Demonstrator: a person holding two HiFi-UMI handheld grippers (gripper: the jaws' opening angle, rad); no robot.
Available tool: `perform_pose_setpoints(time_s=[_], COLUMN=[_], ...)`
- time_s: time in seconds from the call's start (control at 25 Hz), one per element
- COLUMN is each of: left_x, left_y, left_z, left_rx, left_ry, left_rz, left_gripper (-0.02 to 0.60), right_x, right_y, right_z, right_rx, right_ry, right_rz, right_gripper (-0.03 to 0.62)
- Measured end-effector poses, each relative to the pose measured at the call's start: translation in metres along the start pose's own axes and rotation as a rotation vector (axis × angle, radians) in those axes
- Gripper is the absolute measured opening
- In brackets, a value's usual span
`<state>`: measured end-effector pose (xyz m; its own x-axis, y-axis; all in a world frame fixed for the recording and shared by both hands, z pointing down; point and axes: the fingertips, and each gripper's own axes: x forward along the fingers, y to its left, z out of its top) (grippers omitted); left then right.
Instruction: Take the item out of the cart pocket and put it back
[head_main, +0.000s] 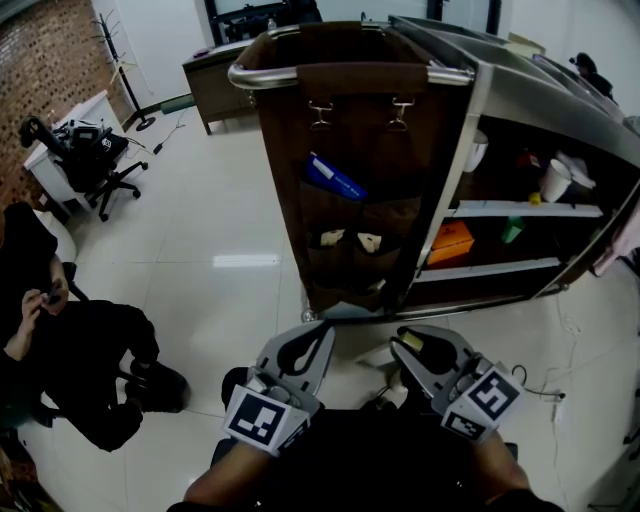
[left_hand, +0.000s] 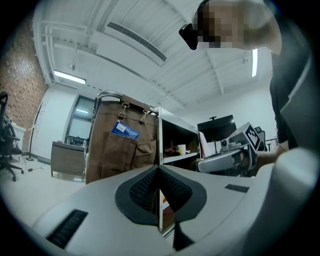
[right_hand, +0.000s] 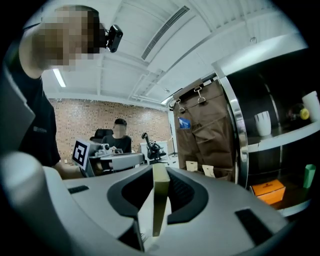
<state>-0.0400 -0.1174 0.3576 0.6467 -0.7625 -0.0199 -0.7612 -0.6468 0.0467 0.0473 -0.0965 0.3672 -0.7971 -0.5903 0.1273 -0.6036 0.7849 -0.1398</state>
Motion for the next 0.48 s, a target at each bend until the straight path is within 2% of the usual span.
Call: perform_pose_setpoints(time_s=[0.12, 0.48], left_x=[-0.001, -0.001], left_y=[0.0, 0.002], left_z=[0.0, 0.0], left_rx=[0.002, 0.002], left_ry=[-0.001, -0.001], left_rz=[0.001, 0.008], left_gripper=[0.0, 0.0], right_x=[-0.004, -0.01], right_y=[-0.006, -0.007], right_z=[0.017, 0.084], right_rx=[-0.012, -0.14], right_ry=[-0.031, -0.154], right_rz=[-0.006, -0.012], right_gripper=[0.087, 0.087])
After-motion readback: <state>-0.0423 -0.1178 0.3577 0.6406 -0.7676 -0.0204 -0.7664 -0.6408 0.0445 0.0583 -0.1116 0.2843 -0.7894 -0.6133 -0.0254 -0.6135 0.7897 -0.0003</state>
